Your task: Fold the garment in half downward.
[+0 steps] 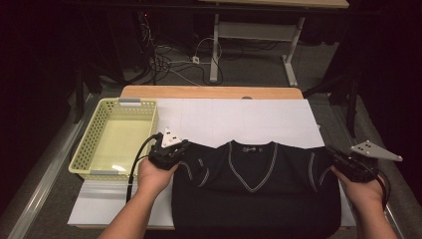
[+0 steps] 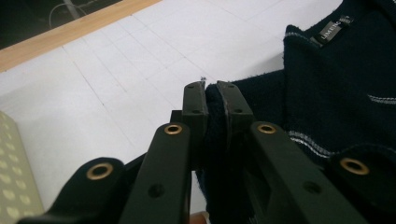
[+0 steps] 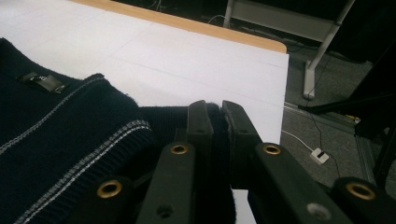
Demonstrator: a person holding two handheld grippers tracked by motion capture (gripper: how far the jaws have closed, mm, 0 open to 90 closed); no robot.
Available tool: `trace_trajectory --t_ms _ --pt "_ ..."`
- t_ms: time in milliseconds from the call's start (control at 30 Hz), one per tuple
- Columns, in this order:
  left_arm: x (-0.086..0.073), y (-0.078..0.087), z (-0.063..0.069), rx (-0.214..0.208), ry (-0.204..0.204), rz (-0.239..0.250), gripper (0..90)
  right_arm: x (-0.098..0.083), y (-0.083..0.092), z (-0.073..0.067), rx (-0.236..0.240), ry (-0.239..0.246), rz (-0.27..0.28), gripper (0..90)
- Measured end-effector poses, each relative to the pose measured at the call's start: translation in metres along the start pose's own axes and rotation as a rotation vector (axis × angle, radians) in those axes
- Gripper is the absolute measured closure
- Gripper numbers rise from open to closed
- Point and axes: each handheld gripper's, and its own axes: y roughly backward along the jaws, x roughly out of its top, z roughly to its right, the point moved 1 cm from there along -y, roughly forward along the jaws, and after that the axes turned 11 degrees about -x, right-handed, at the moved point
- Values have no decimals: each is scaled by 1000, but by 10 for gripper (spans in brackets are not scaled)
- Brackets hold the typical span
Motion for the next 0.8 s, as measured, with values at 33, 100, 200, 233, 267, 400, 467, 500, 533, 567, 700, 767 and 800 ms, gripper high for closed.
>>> trace_trajectory --t_ms 33,100,200,233,267,400,467,500,533,567,700,767,800 --pt "2 -2 -3 4 2 -3 815 1 -3 1 1 1 -1 839" --pt "6 -5 -9 13 10 -6 815 3 -9 3 -6 10 -5 839" --pt "10 -7 -17 24 14 -2 816 7 -18 5 3 7 -7 839" --pt "12 -9 -19 26 15 1 816 9 -20 6 6 4 -4 839" --pt "12 -10 -20 33 12 0 815 11 -22 7 7 2 0 839" --pt "19 -12 -34 56 28 -1 816 20 -32 10 1 5 9 839" --pt "21 -14 -39 82 39 -1 815 25 -35 12 4 -9 17 838" --pt "21 -16 -41 88 41 -13 814 26 -36 13 7 -17 18 836" --pt "21 -20 -43 92 47 -29 811 26 -40 13 11 -23 8 825" --pt "20 -24 -43 92 47 -51 805 25 -44 13 22 -31 -16 792" --pt "24 -31 -29 105 59 -20 618 15 -57 11 34 -64 -71 585" --pt "28 -30 -23 93 53 26 560 12 -55 7 42 -56 -72 562" --pt "29 -30 -23 72 73 33 557 11 -53 5 43 -47 -70 559"
